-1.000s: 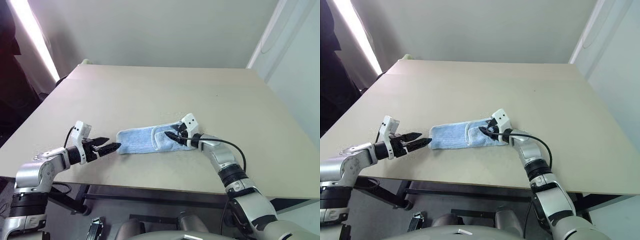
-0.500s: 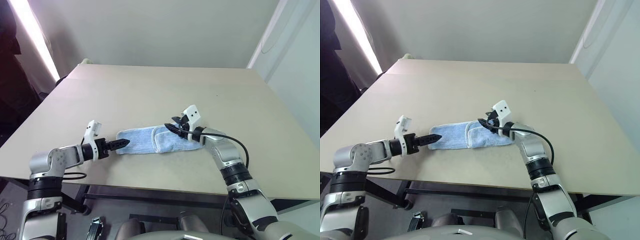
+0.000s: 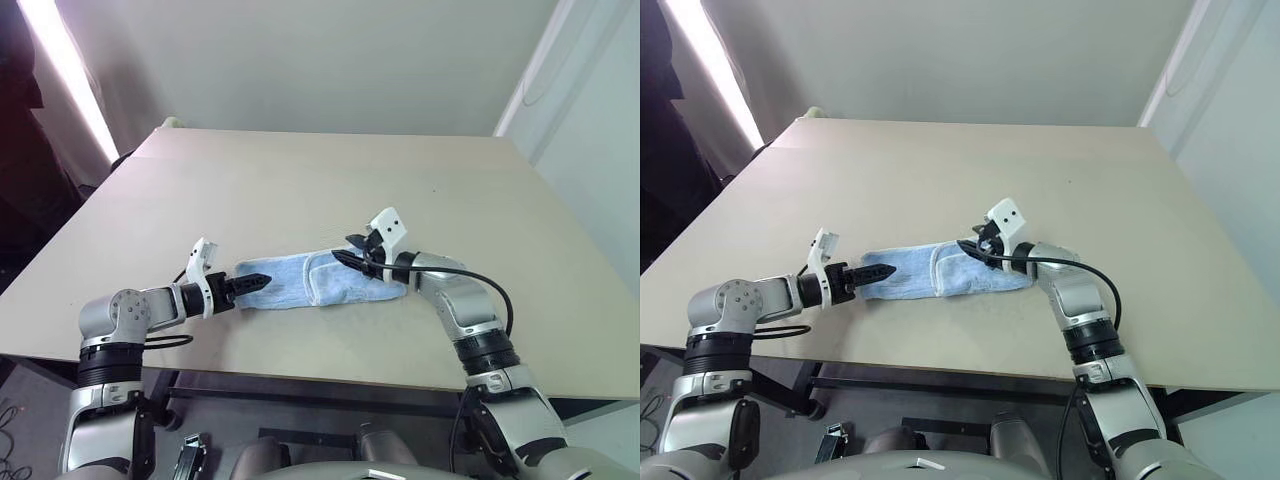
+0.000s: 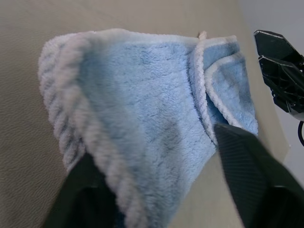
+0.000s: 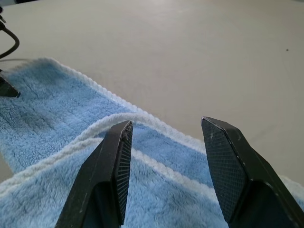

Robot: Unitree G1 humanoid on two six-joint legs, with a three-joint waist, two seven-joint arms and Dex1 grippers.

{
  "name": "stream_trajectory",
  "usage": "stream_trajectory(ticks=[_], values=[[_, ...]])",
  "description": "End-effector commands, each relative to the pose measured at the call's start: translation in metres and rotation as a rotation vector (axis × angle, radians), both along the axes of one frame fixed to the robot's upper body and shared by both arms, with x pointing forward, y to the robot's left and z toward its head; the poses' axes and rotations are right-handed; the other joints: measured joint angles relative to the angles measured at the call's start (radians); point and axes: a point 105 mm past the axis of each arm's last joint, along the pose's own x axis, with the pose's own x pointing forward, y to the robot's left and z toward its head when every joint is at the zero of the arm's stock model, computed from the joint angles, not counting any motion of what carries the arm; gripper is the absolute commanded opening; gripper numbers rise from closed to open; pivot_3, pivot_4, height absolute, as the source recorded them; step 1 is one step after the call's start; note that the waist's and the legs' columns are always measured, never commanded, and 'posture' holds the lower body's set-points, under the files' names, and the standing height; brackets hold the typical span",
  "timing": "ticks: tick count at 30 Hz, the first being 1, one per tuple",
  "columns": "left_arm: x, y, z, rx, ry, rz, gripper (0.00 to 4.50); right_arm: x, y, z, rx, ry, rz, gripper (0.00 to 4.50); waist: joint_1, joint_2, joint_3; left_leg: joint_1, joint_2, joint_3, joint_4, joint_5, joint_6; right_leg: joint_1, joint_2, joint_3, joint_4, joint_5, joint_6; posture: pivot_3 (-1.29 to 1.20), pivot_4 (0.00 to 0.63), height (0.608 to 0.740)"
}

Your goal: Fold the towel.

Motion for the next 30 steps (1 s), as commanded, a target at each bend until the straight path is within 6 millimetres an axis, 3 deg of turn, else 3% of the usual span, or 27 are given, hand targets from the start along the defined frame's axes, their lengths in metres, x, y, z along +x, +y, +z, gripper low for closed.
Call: stream_trajectory(ticks=[1, 5, 13, 19, 21, 23, 26, 30], values=[[0.003, 0.008, 0.016, 0.026, -0.067, -0.003, 1.44, 0.002, 0.002, 0.014, -0.005, -0.051, 0.01, 2.43, 0.0, 0.0, 0.0, 0.0, 0.0, 0.0, 0.0, 0.0, 0.0, 0.0, 0.0, 0.0, 0.0, 0.0, 0.0, 0.0, 0.0, 0.716], [-0.002, 0.016, 0.021, 0.067, -0.083, -0.024, 0.04, 0.003, -0.001, 0.012, -0.024, -0.042, 0.003, 2.43, -0.001, 0.0, 0.0, -0.001, 0.0, 0.0, -0.001, 0.0, 0.0, -0.001, 0.0, 0.0, -0.001, 0.0, 0.0, 0.0, 0.0, 0.716], [-0.012, 0.039, 0.025, 0.152, -0.096, -0.033, 0.04, 0.0, -0.004, 0.009, -0.04, -0.019, 0.029, 2.43, 0.0, -0.001, 0.0, -0.01, 0.0, 0.0, 0.0, 0.0, 0.0, -0.009, 0.0, 0.0, -0.001, 0.0, 0.0, 0.0, 0.0, 0.716], [-0.011, 0.078, 0.051, 0.205, -0.14, 0.006, 0.04, -0.013, -0.006, 0.01, -0.008, 0.034, 0.082, 2.43, 0.0, 0.0, 0.001, -0.016, 0.0, -0.001, -0.001, 0.0, 0.0, -0.015, 0.0, -0.001, -0.001, 0.0, -0.001, 0.0, 0.0, 0.716], [-0.008, 0.083, 0.06, 0.19, -0.154, 0.011, 0.04, -0.015, -0.007, 0.014, 0.027, 0.042, 0.09, 2.43, 0.001, 0.0, 0.001, -0.016, 0.0, -0.001, -0.001, 0.0, 0.0, -0.015, 0.0, -0.001, -0.001, 0.0, -0.001, 0.0, 0.0, 0.716], [-0.007, 0.077, 0.068, 0.164, -0.162, -0.025, 0.04, -0.018, -0.009, 0.021, 0.071, 0.045, 0.107, 2.43, 0.004, -0.001, 0.001, -0.015, 0.0, -0.001, -0.001, 0.0, 0.0, -0.014, 0.0, -0.002, -0.001, -0.001, -0.001, 0.0, 0.0, 0.716], [0.0, 0.062, 0.065, 0.147, -0.15, -0.058, 0.04, -0.021, -0.009, 0.028, 0.088, 0.028, 0.126, 2.43, 0.004, -0.001, 0.001, -0.015, 0.0, -0.002, 0.0, 0.0, 0.0, -0.013, -0.001, -0.003, -0.002, 0.0, -0.001, 0.0, 0.0, 0.716], [0.006, 0.042, 0.038, 0.149, -0.09, -0.098, 0.04, -0.018, -0.01, 0.029, 0.082, 0.018, 0.103, 2.43, 0.003, -0.001, 0.001, -0.014, 0.0, -0.002, 0.0, 0.0, 0.0, -0.012, 0.0, -0.003, -0.002, 0.0, 0.0, 0.0, 0.0, 0.716]])
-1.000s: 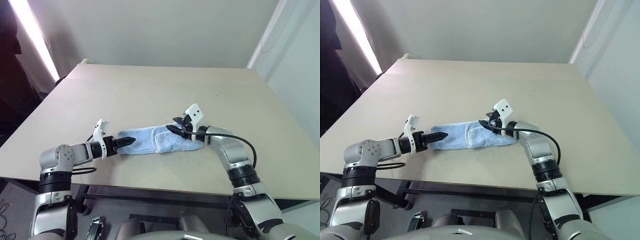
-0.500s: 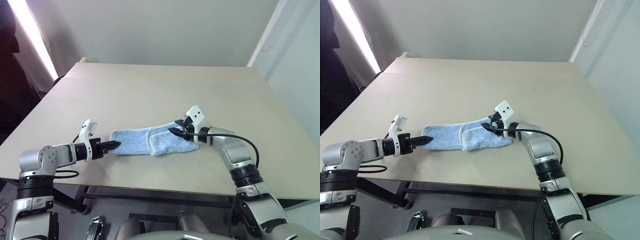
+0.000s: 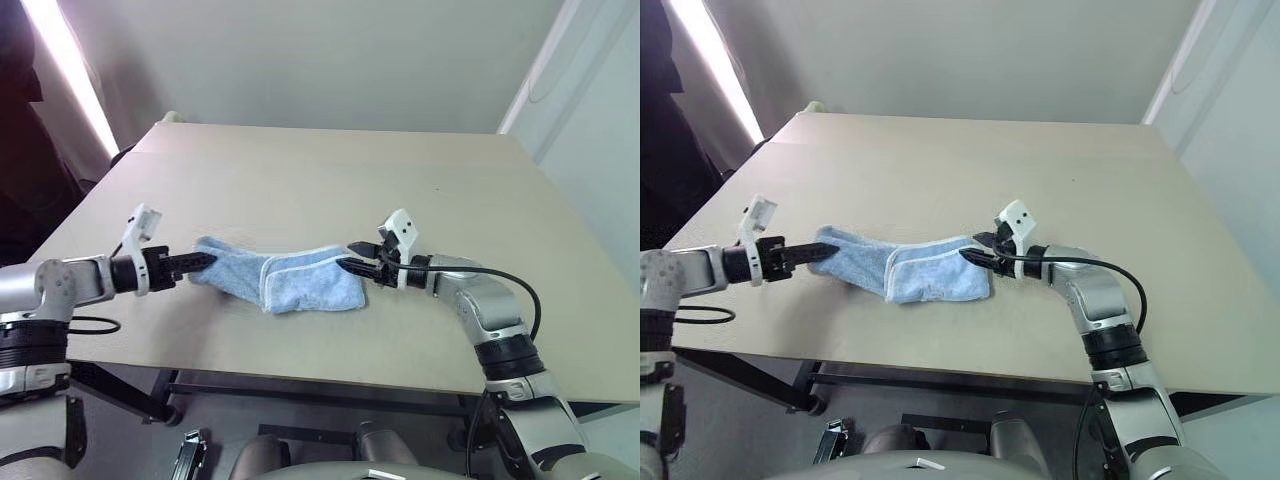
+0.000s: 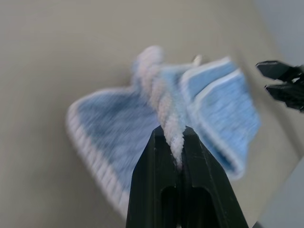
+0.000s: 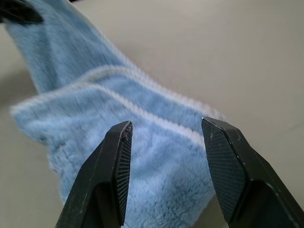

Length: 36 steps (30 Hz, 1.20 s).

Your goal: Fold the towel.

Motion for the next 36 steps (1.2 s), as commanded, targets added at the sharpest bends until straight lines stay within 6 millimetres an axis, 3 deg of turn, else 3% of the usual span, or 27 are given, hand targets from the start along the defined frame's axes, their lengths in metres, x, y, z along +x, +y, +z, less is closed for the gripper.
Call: stream_trajectory(ticks=[1, 4, 6, 13, 20, 25, 30, 33, 36], values=[[0.003, -0.014, -0.027, 0.05, 0.068, -0.028, 0.04, 0.004, -0.002, 0.015, 0.007, -0.057, -0.02, 2.43, -0.002, 0.0, 0.0, 0.0, 0.0, 0.0, 0.0, 0.0, 0.0, 0.0, 0.0, 0.0, 0.0, 0.0, 0.0, 0.0, 0.0, 0.716], [0.0, -0.016, -0.06, 0.22, 0.117, -0.065, 0.04, 0.006, -0.004, 0.015, -0.001, -0.062, -0.034, 2.43, -0.002, 0.0, 0.0, 0.0, 0.0, 0.0, 0.0, 0.0, 0.0, -0.001, 0.001, 0.0, 0.0, 0.0, 0.0, 0.0, 0.0, 0.716], [0.004, -0.012, -0.067, 0.25, 0.1, -0.035, 0.04, 0.006, -0.007, 0.014, -0.005, -0.061, -0.047, 2.43, 0.0, 0.0, 0.0, -0.001, 0.0, 0.0, 0.0, 0.0, 0.0, -0.001, 0.001, 0.0, 0.0, 0.0, 0.0, 0.0, 0.0, 0.716], [0.005, -0.03, -0.046, 0.169, -0.03, -0.081, 0.04, 0.006, -0.013, 0.012, -0.018, -0.057, -0.063, 2.43, 0.001, 0.0, 0.0, 0.001, 0.0, 0.0, 0.001, 0.0, 0.0, 0.001, 0.0, 0.0, 0.0, 0.0, 0.0, 0.0, 0.0, 0.716], [0.002, -0.012, -0.043, 0.187, -0.029, -0.007, 0.04, 0.006, -0.014, 0.012, -0.021, -0.055, -0.061, 2.43, -0.001, 0.0, 0.0, 0.0, 0.0, 0.0, 0.001, 0.0, 0.0, 0.0, 0.0, 0.0, 0.0, 0.0, 0.0, 0.0, 0.0, 0.716], [-0.008, 0.001, -0.039, 0.184, -0.032, 0.018, 1.3, 0.007, -0.012, 0.011, -0.022, -0.05, -0.058, 2.43, -0.001, 0.0, 0.0, 0.0, 0.001, 0.0, 0.001, 0.0, 0.0, 0.0, 0.0, 0.0, 0.0, 0.0, 0.0, 0.0, 0.0, 0.716], [-0.018, 0.02, -0.02, 0.113, -0.022, 0.064, 3.01, 0.008, -0.01, 0.01, -0.021, -0.045, -0.055, 2.43, -0.001, 0.0, 0.0, 0.0, 0.001, 0.0, 0.001, 0.0, 0.0, 0.0, 0.0, 0.0, 0.0, 0.0, 0.0, 0.0, 0.0, 0.716], [-0.021, 0.034, -0.022, 0.102, 0.031, 0.111, 4.0, 0.009, -0.008, 0.009, -0.02, -0.043, -0.051, 2.43, -0.001, 0.0, 0.0, 0.0, 0.001, 0.0, 0.0, 0.0, 0.0, 0.0, 0.0, 0.0, 0.0, 0.0, 0.0, 0.0, 0.0, 0.716], [-0.021, 0.04, -0.029, 0.107, 0.061, 0.138, 4.0, 0.01, -0.005, 0.008, -0.019, -0.044, -0.049, 2.43, 0.0, -0.001, 0.0, 0.0, 0.001, 0.0, 0.0, 0.0, 0.0, 0.0, 0.0, 0.0, 0.0, 0.0, 0.0, 0.0, 0.0, 0.716]])
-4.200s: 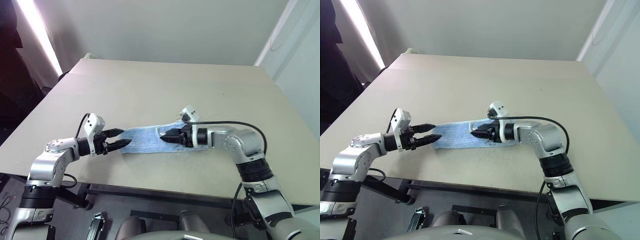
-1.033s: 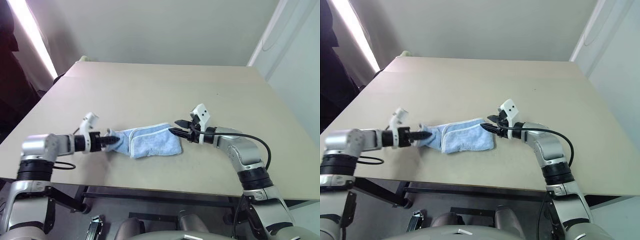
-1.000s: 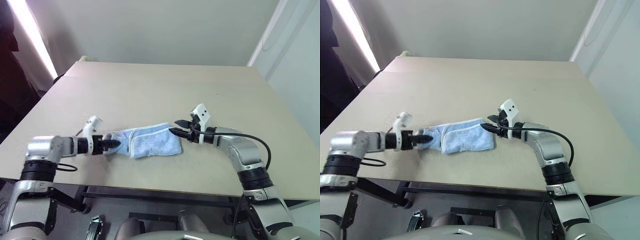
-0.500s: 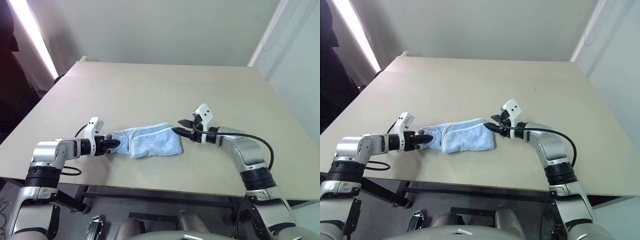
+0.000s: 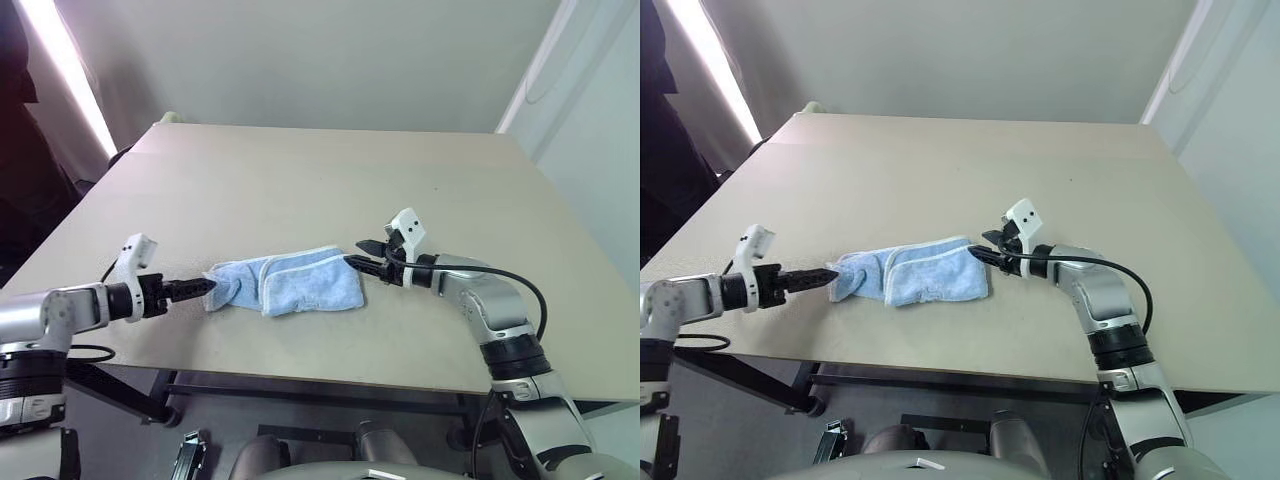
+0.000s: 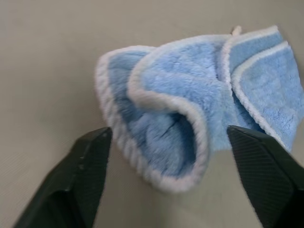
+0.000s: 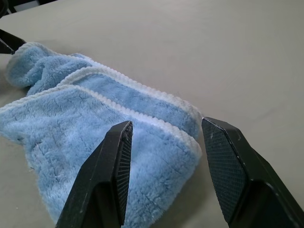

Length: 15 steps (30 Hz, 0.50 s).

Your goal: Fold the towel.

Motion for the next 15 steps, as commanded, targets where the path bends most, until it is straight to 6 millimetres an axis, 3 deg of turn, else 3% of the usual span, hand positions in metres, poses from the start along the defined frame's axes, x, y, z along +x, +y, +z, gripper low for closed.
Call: stream_trajectory(ticks=[1, 5, 8, 15], values=[[0.004, 0.006, 0.001, -0.016, 0.013, 0.036, 4.0, 0.005, 0.006, 0.012, 0.009, -0.05, 0.014, 2.43, 0.001, 0.0, 0.0, 0.0, 0.0, 0.0, 0.0, 0.0, 0.0, 0.0, 0.0, 0.0, 0.0, 0.0, 0.0, 0.0, 0.0, 0.716], [0.01, 0.005, -0.006, -0.066, 0.06, 0.072, 4.0, 0.005, 0.008, 0.011, 0.006, -0.051, 0.016, 2.43, 0.002, 0.0, 0.0, 0.0, 0.0, 0.0, 0.0, 0.0, 0.0, 0.0, 0.0, -0.001, 0.0, 0.0, 0.0, 0.0, 0.0, 0.716], [0.02, -0.004, -0.018, -0.13, 0.11, 0.121, 4.0, 0.007, 0.005, 0.01, -0.005, -0.056, 0.006, 2.43, 0.005, 0.0, 0.0, 0.0, -0.001, -0.001, 0.0, 0.0, 0.0, 0.001, 0.0, -0.001, 0.0, 0.0, 0.0, 0.0, 0.0, 0.716], [0.025, -0.029, -0.041, -0.155, 0.205, 0.102, 4.0, 0.007, 0.0, 0.009, -0.025, -0.059, -0.014, 2.43, 0.027, 0.002, -0.001, 0.003, -0.002, -0.002, 0.001, 0.0, 0.0, 0.005, -0.001, -0.002, 0.001, 0.0, 0.0, 0.0, 0.0, 0.716]])
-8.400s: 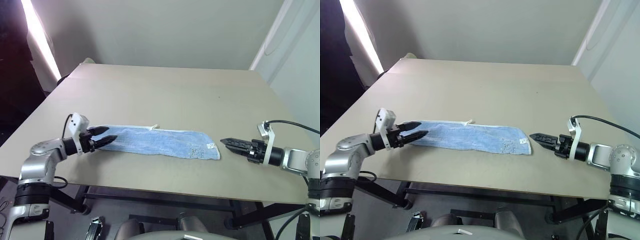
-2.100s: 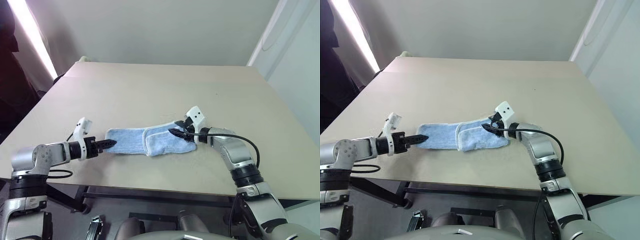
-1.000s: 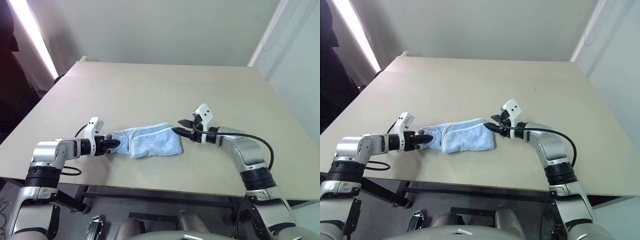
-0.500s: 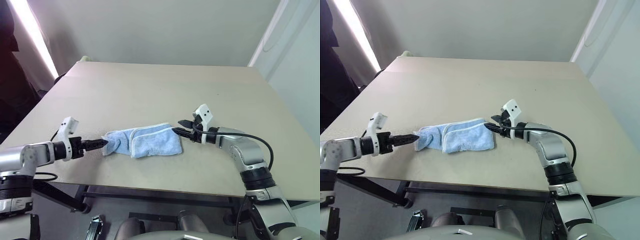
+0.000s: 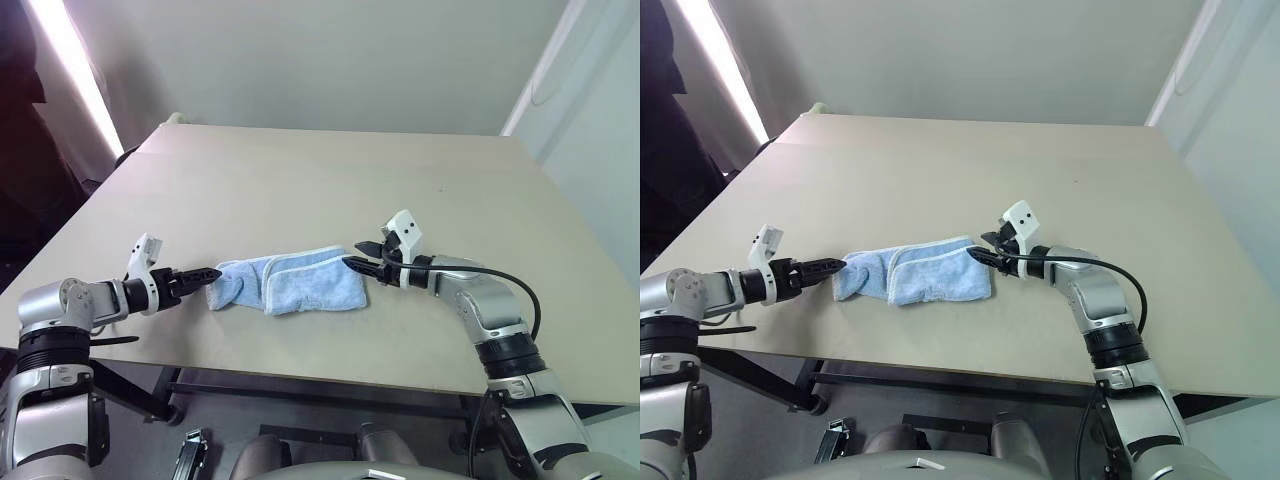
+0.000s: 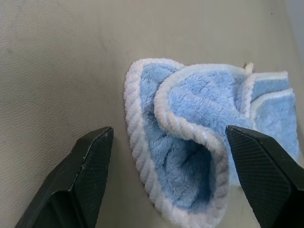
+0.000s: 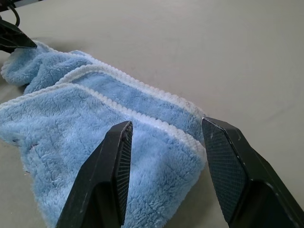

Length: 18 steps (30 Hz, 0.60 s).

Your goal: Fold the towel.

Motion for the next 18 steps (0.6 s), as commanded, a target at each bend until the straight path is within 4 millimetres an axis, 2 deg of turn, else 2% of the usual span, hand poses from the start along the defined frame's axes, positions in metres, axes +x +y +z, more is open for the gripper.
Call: stream_trajectory(ticks=[1, 6, 9, 14, 18], values=[[-0.002, -0.018, -0.023, -0.017, 0.098, -0.022, 4.0, 0.003, 0.0, 0.014, -0.004, -0.058, 0.0, 2.43, 0.013, 0.002, -0.001, 0.001, 0.0, 0.0, 0.0, 0.0, 0.0, 0.001, 0.0, 0.0, 0.0, 0.0, 0.0, 0.0, 0.0, 0.716], [0.005, -0.022, -0.038, 0.01, 0.147, -0.004, 4.0, 0.003, -0.003, 0.012, -0.015, -0.048, -0.018, 2.43, 0.034, 0.006, -0.003, 0.005, -0.003, 0.0, 0.0, 0.001, 0.002, 0.005, -0.002, 0.0, -0.001, -0.001, -0.001, 0.0, 0.0, 0.716], [0.009, -0.026, -0.046, 0.044, 0.168, -0.009, 4.0, 0.004, -0.004, 0.011, -0.022, -0.045, -0.021, 2.43, 0.041, 0.008, -0.004, 0.018, -0.003, -0.001, 0.0, 0.002, 0.002, 0.015, -0.001, -0.002, -0.003, -0.003, -0.004, 0.0, 0.0, 0.716], [0.011, -0.042, -0.049, 0.103, 0.162, -0.104, 4.0, 0.006, -0.006, 0.009, -0.036, -0.033, -0.041, 2.43, 0.038, 0.01, -0.005, 0.02, -0.005, -0.005, 0.0, 0.006, 0.003, 0.018, -0.002, -0.001, -0.003, -0.002, -0.004, 0.0, 0.0, 0.716], [0.014, -0.045, -0.044, 0.108, 0.138, -0.125, 2.75, 0.006, -0.007, 0.009, -0.038, -0.03, -0.047, 2.43, 0.037, 0.011, -0.005, 0.02, -0.009, -0.011, 0.0, 0.007, 0.004, 0.017, -0.003, 0.0, -0.002, -0.002, -0.004, 0.0, 0.0, 0.716]])
